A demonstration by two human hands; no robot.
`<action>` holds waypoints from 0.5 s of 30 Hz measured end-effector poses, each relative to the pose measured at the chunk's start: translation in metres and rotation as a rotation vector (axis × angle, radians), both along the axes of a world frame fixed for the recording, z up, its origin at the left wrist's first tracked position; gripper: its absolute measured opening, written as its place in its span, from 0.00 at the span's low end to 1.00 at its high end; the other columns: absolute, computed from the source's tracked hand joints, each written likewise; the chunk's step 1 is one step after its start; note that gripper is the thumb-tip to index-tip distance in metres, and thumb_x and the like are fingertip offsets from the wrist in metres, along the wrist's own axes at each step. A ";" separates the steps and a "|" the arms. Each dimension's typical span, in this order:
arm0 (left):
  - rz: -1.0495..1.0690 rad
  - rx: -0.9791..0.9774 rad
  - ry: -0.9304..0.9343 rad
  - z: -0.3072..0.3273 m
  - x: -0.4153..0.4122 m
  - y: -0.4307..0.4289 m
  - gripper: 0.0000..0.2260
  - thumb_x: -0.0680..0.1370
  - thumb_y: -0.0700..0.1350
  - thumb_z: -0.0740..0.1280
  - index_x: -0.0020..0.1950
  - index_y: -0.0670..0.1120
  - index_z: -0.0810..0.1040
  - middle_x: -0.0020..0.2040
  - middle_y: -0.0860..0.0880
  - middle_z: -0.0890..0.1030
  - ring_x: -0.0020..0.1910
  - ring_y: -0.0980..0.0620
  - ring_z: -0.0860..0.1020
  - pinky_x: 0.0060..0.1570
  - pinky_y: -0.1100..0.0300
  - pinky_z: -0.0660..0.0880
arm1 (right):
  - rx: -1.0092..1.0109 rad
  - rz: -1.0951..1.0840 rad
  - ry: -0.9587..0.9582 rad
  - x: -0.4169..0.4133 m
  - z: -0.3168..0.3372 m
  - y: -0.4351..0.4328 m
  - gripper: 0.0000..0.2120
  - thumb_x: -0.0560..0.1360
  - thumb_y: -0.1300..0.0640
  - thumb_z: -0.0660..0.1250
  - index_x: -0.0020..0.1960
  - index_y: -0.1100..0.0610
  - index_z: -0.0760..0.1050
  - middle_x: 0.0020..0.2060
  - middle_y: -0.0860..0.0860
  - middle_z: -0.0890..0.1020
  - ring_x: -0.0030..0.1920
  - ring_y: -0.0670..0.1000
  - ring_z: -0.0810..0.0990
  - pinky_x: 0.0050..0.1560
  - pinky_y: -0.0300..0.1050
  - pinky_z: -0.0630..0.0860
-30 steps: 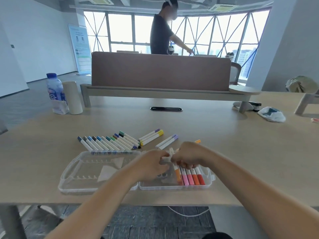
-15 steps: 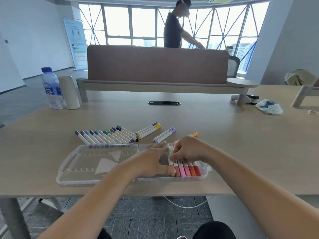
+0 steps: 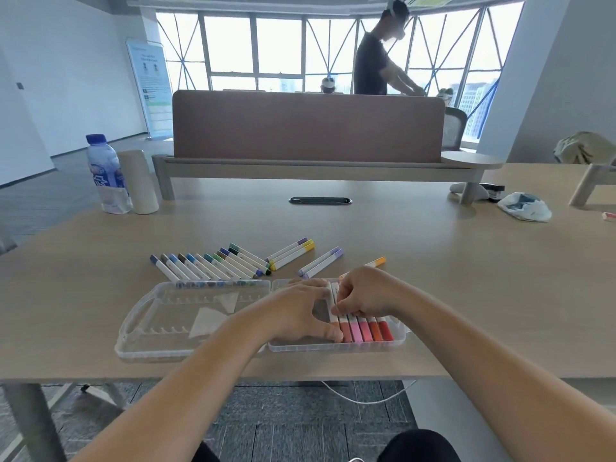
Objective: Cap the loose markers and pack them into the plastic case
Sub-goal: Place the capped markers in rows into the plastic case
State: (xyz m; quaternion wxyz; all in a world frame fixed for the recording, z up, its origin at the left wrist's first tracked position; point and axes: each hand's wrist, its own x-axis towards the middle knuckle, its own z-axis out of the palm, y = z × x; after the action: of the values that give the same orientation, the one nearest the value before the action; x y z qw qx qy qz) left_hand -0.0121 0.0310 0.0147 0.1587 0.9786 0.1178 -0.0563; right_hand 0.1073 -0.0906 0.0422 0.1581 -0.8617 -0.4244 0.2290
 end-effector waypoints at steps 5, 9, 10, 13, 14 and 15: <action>0.000 0.004 0.017 0.004 0.000 -0.001 0.44 0.71 0.69 0.68 0.80 0.52 0.57 0.80 0.57 0.53 0.79 0.52 0.54 0.76 0.51 0.54 | -0.021 0.004 -0.033 -0.003 0.001 0.001 0.09 0.75 0.53 0.72 0.39 0.54 0.76 0.34 0.49 0.80 0.36 0.49 0.76 0.38 0.40 0.72; 0.008 -0.001 -0.001 0.003 -0.002 -0.002 0.44 0.70 0.70 0.67 0.80 0.52 0.58 0.80 0.58 0.54 0.78 0.53 0.55 0.75 0.51 0.55 | -0.033 0.014 -0.053 -0.004 0.002 0.002 0.10 0.76 0.53 0.72 0.38 0.53 0.76 0.35 0.50 0.81 0.36 0.49 0.77 0.38 0.39 0.72; 0.008 -0.001 -0.013 0.003 -0.002 -0.002 0.44 0.70 0.70 0.67 0.80 0.52 0.58 0.80 0.58 0.54 0.78 0.53 0.55 0.75 0.51 0.56 | -0.037 0.018 -0.060 -0.005 0.002 0.001 0.09 0.76 0.53 0.72 0.38 0.53 0.76 0.35 0.50 0.81 0.36 0.49 0.77 0.38 0.39 0.72; 0.006 0.005 -0.037 0.002 -0.004 -0.002 0.44 0.70 0.71 0.67 0.80 0.53 0.59 0.80 0.58 0.55 0.78 0.53 0.55 0.75 0.51 0.56 | -0.033 0.032 -0.068 -0.005 0.003 0.001 0.08 0.76 0.53 0.72 0.41 0.55 0.78 0.37 0.52 0.82 0.37 0.49 0.77 0.40 0.41 0.74; 0.006 0.005 -0.041 0.002 -0.004 -0.002 0.44 0.70 0.71 0.67 0.80 0.53 0.59 0.80 0.58 0.55 0.78 0.53 0.55 0.75 0.51 0.56 | -0.034 0.040 -0.074 -0.005 0.003 0.002 0.08 0.76 0.53 0.72 0.41 0.56 0.78 0.37 0.52 0.82 0.36 0.49 0.77 0.41 0.42 0.75; 0.004 0.002 -0.044 0.003 -0.004 -0.001 0.43 0.70 0.71 0.67 0.80 0.53 0.59 0.80 0.58 0.56 0.78 0.53 0.55 0.74 0.51 0.56 | -0.042 0.048 -0.080 -0.005 0.004 0.002 0.08 0.75 0.54 0.72 0.41 0.56 0.78 0.36 0.52 0.82 0.36 0.49 0.77 0.41 0.43 0.75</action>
State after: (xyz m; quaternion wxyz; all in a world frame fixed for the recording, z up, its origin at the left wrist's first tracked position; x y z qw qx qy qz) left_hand -0.0166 0.0296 0.0177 0.1607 0.9795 0.1163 -0.0343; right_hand 0.1025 -0.0884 0.0457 0.1174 -0.8628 -0.4460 0.2071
